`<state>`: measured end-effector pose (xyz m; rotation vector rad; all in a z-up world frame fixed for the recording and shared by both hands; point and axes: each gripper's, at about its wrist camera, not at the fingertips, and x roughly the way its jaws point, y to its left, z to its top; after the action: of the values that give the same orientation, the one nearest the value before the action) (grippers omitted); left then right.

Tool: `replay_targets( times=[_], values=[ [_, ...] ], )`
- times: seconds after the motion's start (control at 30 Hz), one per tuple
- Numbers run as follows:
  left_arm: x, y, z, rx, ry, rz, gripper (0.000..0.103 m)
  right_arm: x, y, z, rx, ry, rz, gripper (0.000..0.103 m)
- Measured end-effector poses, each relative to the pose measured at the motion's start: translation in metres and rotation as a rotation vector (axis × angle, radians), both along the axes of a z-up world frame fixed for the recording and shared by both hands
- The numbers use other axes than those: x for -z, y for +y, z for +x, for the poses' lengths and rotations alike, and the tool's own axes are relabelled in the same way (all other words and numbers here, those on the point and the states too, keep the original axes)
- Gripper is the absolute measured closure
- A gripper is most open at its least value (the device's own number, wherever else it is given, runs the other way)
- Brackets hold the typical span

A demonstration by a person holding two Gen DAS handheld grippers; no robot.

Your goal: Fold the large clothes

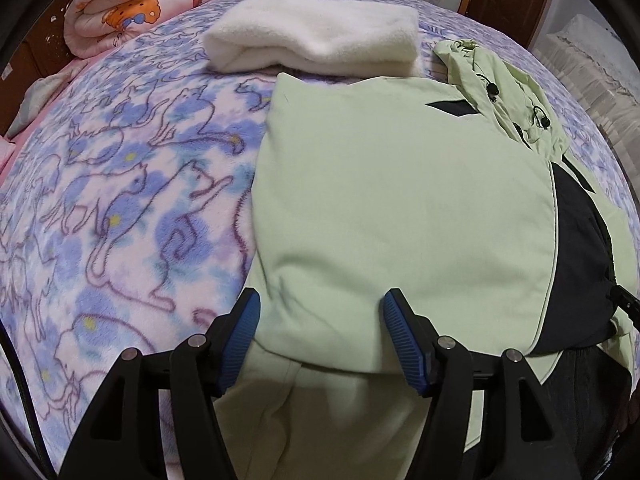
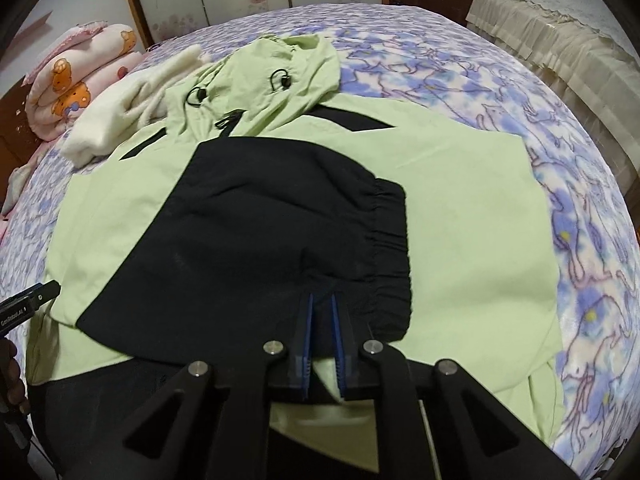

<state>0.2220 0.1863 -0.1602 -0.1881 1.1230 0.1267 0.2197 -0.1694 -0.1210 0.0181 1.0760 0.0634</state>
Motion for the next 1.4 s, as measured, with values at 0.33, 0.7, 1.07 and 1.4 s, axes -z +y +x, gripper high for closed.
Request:
replay_targets(
  times=[0.33,0.7,1.07,1.4],
  values=[
    [-0.012,0.0,-0.022,0.008,0.0,0.007,0.039,-0.011,0.003,-0.016,0.013,0.003,0.039,0.081],
    [-0.023,-0.004,-0.06,0.018,0.009,0.002,0.039,-0.026,-0.005,-0.037,0.038,0.013,0.032,0.08],
    [-0.058,-0.004,-0.113,0.031,-0.033,0.055,0.039,-0.07,-0.01,-0.076,0.02,-0.021,0.014,0.08],
    [-0.079,0.008,-0.178,0.018,-0.067,0.082,0.038,-0.095,-0.016,-0.127,-0.035,-0.033,-0.006,0.063]
  ],
)
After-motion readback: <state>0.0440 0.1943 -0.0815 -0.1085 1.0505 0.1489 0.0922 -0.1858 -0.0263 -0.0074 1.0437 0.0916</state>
